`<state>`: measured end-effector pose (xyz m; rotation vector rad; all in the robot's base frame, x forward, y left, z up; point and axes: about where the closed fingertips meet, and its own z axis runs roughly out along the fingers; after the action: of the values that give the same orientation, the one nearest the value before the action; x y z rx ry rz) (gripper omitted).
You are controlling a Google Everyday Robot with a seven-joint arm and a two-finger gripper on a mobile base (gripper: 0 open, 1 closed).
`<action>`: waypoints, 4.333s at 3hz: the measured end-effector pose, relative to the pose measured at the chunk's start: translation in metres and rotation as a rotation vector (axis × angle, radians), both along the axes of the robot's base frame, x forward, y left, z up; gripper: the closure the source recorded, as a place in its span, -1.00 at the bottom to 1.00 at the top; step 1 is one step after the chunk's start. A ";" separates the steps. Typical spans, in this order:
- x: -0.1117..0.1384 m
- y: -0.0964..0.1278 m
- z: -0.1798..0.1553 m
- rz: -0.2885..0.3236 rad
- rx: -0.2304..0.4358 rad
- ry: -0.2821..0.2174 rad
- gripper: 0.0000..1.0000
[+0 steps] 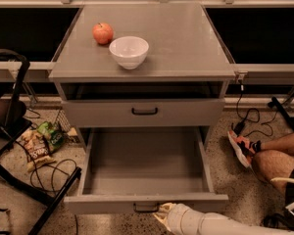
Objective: Close middle drawer
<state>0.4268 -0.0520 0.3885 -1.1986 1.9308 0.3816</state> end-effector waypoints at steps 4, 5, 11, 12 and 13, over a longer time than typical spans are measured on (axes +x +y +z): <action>0.048 0.003 0.008 0.009 -0.014 -0.070 1.00; 0.089 -0.002 0.017 0.006 -0.037 -0.106 1.00; 0.228 -0.022 0.021 -0.018 -0.090 -0.167 0.23; 0.228 -0.022 0.021 -0.018 -0.090 -0.167 -0.26; 0.228 -0.022 0.021 -0.018 -0.090 -0.167 -0.70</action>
Offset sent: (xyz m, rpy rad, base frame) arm 0.0763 0.0081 0.0093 -0.0070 -0.1268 0.0033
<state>0.6545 -0.0742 0.4098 -1.2299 1.8292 0.1812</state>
